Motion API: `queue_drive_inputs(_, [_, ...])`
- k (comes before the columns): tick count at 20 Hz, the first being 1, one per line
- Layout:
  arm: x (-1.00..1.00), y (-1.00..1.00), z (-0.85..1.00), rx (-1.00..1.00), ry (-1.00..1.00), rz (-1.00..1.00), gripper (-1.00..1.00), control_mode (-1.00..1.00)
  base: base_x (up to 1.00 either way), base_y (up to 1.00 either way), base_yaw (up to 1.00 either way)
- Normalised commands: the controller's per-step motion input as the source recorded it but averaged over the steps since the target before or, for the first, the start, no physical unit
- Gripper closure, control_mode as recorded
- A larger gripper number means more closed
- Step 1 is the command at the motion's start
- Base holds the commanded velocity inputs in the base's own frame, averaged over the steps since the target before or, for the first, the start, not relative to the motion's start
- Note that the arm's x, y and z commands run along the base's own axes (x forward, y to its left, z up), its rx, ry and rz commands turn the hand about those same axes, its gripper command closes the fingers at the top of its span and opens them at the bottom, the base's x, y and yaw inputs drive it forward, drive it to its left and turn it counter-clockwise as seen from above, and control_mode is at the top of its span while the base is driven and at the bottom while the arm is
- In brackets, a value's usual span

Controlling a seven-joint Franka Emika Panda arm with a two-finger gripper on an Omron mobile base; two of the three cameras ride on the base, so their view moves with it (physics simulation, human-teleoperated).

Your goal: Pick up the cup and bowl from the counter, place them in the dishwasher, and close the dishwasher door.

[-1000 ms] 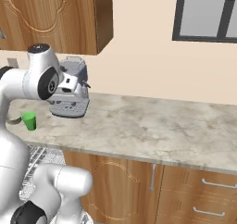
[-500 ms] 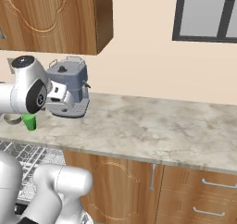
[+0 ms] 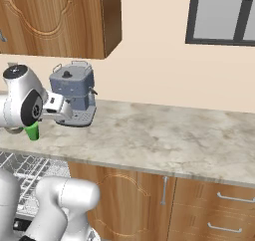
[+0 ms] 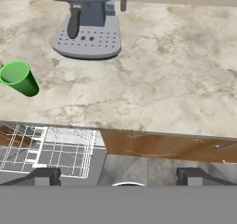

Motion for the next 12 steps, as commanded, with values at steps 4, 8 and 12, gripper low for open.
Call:
queue_drive_inputs(4, [0.07, 0.23, -0.23, 0.00, 0.00, 0.00, -1.00, -1.00, 0.00, 0.00, 0.00])
queue_drive_inputs(8, [0.14, 0.28, -0.33, 0.00, 0.00, 0.00, -1.00, -1.00, 0.00, 0.00, 0.00])
queue_drive_inputs(12, [0.15, 0.33, -0.39, 0.00, 0.00, 0.00, -1.00, -1.00, 0.00, 0.00, 0.00])
